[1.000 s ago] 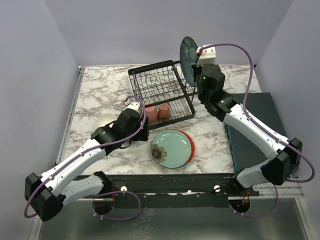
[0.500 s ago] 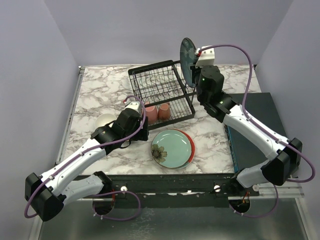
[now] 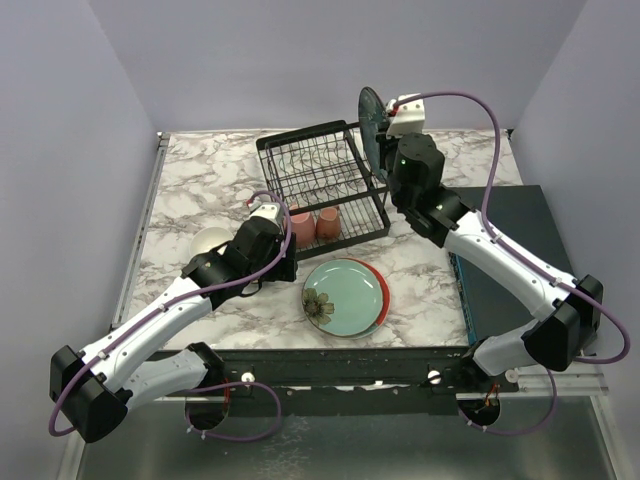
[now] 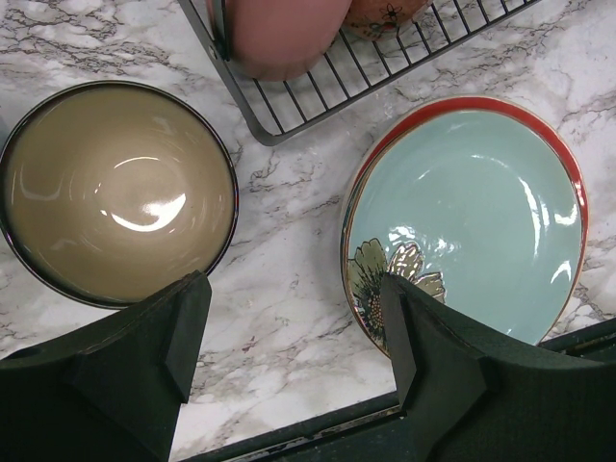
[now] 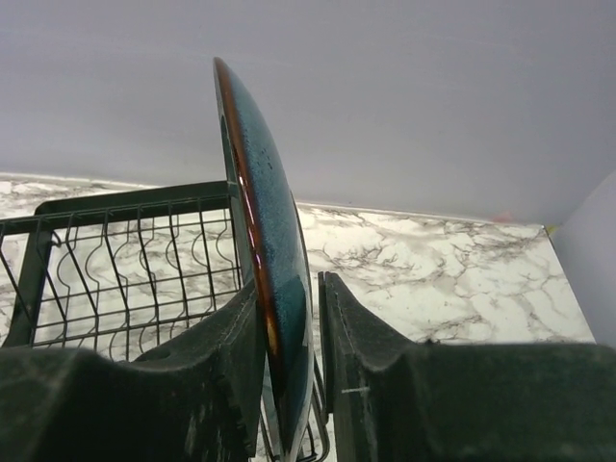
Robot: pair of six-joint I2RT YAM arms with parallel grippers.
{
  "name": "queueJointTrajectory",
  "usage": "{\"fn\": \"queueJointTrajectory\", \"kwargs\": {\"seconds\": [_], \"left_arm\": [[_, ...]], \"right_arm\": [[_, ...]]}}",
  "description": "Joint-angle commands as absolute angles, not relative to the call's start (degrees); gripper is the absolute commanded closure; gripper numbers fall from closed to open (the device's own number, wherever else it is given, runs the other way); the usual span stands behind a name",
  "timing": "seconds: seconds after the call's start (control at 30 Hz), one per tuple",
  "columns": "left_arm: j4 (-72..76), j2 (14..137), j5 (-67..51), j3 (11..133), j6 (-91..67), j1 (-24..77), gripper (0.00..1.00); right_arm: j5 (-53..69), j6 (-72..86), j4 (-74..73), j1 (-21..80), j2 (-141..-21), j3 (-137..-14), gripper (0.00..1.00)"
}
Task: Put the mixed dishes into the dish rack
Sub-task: Insert the plate into the dish rack.
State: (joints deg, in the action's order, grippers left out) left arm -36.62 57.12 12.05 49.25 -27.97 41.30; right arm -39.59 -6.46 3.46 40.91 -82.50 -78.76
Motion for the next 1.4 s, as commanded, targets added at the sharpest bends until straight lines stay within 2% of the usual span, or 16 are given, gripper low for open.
{"fn": "queueJointTrajectory", "kwargs": {"seconds": [0.0,0.4,0.9,1.07,1.17,1.37], "left_arm": [[-37.9,56.8,12.8,48.9,-27.4,41.0,0.22],[-37.9,56.8,12.8,48.9,-27.4,41.0,0.22],[-38.0,57.2,12.7,48.8,-27.6,40.9,0.21],[-38.0,57.3,12.4,48.9,-28.4,40.9,0.15],[-37.9,56.9,12.3,48.8,-28.8,40.9,0.02],[-37.9,56.2,11.8,48.8,-29.5,40.9,0.01]], "right_arm": [[-40.4,-5.8,5.6,41.6,-82.5,-79.1,0.65],[-39.3,-4.8,4.2,42.7,-81.2,-81.1,0.46],[-34.0,-0.2,-4.7,42.8,-75.0,-81.0,0.37],[-32.5,3.6,-8.9,42.8,-71.4,-79.3,0.34],[-32.2,4.8,-10.5,42.8,-68.4,-76.9,0.32],[-29.8,9.7,-16.0,42.8,-61.9,-72.0,0.28]]}}
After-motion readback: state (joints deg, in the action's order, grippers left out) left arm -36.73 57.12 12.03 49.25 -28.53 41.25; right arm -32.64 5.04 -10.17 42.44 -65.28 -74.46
